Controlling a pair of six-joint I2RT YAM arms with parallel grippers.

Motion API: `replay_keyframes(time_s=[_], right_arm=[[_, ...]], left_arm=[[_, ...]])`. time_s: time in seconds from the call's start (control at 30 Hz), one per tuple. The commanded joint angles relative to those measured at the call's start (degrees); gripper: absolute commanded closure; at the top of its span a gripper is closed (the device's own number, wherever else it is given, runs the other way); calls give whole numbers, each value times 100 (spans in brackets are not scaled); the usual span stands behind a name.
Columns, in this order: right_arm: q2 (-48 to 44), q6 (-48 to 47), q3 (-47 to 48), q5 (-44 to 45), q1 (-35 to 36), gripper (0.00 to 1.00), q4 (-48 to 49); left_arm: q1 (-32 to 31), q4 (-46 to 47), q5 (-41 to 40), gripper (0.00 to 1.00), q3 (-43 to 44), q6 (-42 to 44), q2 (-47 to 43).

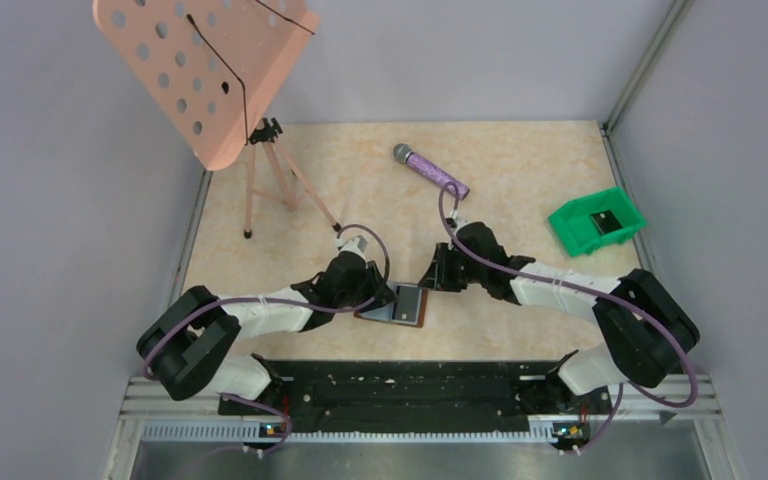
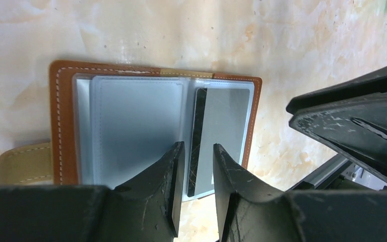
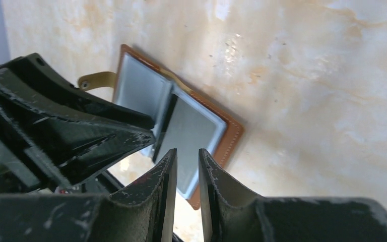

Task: Take the credit cards out of the card holder
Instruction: Remove the credit card from the card holder.

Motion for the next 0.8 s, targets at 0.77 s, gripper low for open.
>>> replay_keyframes(time_s=[0.77], right_arm=[[706, 1255, -497, 70, 395, 79, 1353]], left_arm=[[178, -288, -140, 67, 66, 387, -262]])
